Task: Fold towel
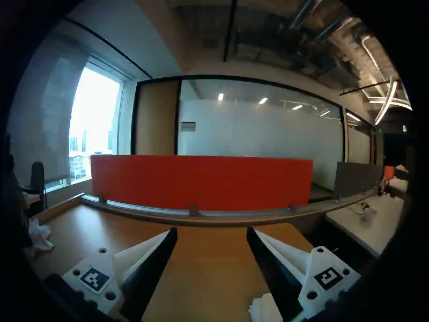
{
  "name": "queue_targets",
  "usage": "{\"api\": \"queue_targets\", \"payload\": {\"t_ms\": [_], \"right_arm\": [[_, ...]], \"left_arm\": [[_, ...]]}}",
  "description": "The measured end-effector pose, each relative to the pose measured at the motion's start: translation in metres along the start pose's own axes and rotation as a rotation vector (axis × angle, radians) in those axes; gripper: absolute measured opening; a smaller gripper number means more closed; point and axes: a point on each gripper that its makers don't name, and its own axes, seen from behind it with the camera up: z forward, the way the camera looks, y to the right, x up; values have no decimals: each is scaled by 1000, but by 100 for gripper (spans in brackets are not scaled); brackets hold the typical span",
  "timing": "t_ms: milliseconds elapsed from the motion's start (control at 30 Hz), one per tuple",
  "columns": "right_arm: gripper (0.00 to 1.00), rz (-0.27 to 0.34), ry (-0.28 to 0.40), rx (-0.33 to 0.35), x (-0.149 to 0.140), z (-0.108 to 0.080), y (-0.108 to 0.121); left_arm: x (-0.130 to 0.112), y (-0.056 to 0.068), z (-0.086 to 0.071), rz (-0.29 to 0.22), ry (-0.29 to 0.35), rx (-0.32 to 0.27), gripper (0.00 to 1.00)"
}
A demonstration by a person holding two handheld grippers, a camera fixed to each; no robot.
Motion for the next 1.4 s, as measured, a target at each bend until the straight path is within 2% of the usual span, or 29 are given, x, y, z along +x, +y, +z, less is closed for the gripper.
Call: {"api": "queue_targets", "payload": {"t_ms": [267, 600, 867, 1167, 1400], "right_arm": [[100, 4, 20, 28, 8, 0, -21], [100, 13, 7, 3, 18, -3, -19], [100, -1, 11, 2, 30, -6, -31], [100, 33, 19, 1, 43, -15, -44], [100, 27, 37, -12, 45, -22, -47]], "left_arm": [[5, 1, 2, -20, 26, 2, 95], [1, 9, 4, -21, 32, -33, 95], [-6, 4, 2, -38, 44, -13, 94], [-2, -6, 1, 34, 82, 9, 95], [-21, -9, 2, 49, 97, 14, 95]]}}
